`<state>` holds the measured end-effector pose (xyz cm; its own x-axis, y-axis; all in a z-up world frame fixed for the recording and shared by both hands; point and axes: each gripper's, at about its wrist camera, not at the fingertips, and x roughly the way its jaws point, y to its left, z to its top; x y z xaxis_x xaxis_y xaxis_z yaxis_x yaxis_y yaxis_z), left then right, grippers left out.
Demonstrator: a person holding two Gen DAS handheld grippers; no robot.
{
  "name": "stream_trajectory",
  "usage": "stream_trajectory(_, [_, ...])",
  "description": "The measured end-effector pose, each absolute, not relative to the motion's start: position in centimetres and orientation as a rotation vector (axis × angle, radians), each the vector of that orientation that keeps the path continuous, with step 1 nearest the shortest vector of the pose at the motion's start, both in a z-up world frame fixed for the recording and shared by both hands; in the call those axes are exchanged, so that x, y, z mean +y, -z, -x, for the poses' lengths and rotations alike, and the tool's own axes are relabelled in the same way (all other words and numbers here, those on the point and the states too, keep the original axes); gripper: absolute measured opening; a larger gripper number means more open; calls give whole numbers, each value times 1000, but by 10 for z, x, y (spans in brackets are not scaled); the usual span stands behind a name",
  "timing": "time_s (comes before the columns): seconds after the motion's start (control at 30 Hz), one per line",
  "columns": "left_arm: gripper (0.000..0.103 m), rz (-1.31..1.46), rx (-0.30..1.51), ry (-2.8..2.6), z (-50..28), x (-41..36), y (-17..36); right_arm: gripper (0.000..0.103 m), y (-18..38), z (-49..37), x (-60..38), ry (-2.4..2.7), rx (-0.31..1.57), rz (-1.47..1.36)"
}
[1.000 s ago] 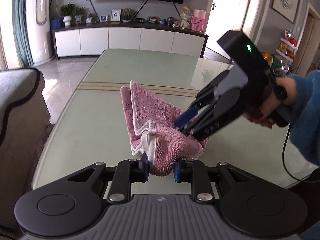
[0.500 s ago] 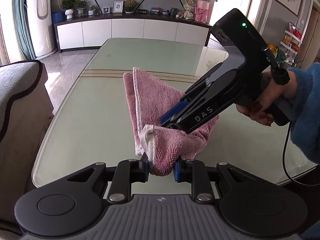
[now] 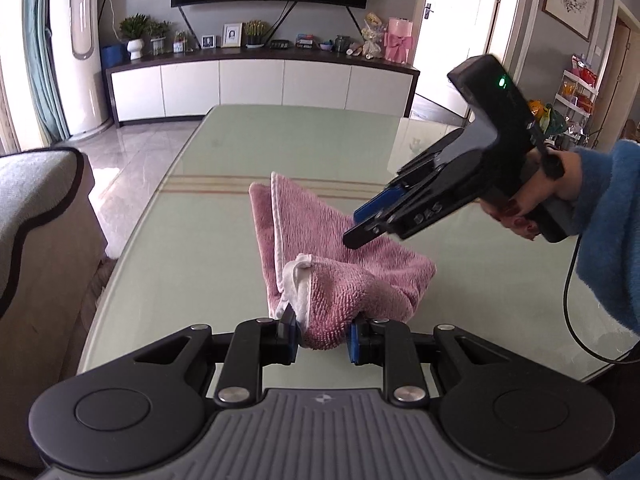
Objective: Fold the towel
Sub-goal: 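Lift the towel flap with the left gripper, fold it over, and open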
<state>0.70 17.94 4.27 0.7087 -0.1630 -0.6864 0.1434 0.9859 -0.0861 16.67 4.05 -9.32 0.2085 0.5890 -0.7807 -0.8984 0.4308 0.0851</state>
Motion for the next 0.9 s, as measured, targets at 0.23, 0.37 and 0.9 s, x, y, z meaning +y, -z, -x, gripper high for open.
stream_trajectory(0.23, [26,46,733,141,-21,186,-51,35,104,-172,62,-1171,874,514])
stream_trajectory(0.37, [24,56,701,141,-42,191,-59,35,110,-175,74,-1223,888,560])
stream_trajectory(0.9, [30,43,736,62,-38,214,-43,44,119,-157,79,-1230,823,569])
